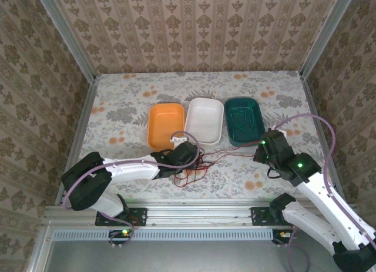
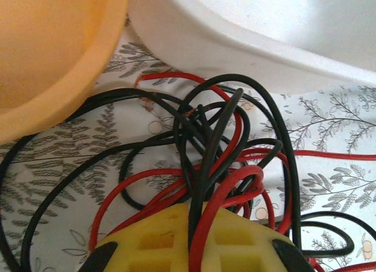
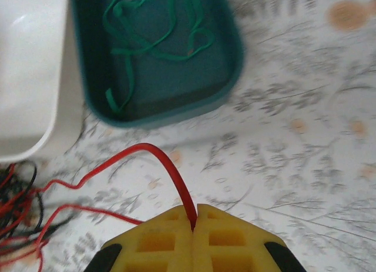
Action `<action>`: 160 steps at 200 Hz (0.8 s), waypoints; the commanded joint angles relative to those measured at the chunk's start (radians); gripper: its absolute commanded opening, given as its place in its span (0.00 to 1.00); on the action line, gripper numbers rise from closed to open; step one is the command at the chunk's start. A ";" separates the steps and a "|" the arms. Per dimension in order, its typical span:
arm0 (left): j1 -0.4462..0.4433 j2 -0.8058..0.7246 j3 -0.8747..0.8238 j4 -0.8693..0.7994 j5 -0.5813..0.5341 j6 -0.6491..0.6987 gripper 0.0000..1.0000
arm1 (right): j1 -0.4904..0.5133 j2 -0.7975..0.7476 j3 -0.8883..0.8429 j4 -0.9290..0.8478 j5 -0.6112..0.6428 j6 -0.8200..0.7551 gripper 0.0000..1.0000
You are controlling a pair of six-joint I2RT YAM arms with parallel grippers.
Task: Untangle the cables
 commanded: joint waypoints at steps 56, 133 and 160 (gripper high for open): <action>0.010 -0.031 -0.033 -0.091 -0.044 -0.042 0.00 | -0.208 -0.204 0.116 -0.084 0.087 0.051 0.00; -0.055 -0.012 0.006 0.142 0.028 0.148 0.00 | -0.208 -0.193 0.286 0.197 -0.259 -0.031 0.00; -0.071 -0.028 0.000 0.194 0.012 0.172 0.00 | -0.204 -0.088 0.317 0.327 -0.398 -0.003 0.00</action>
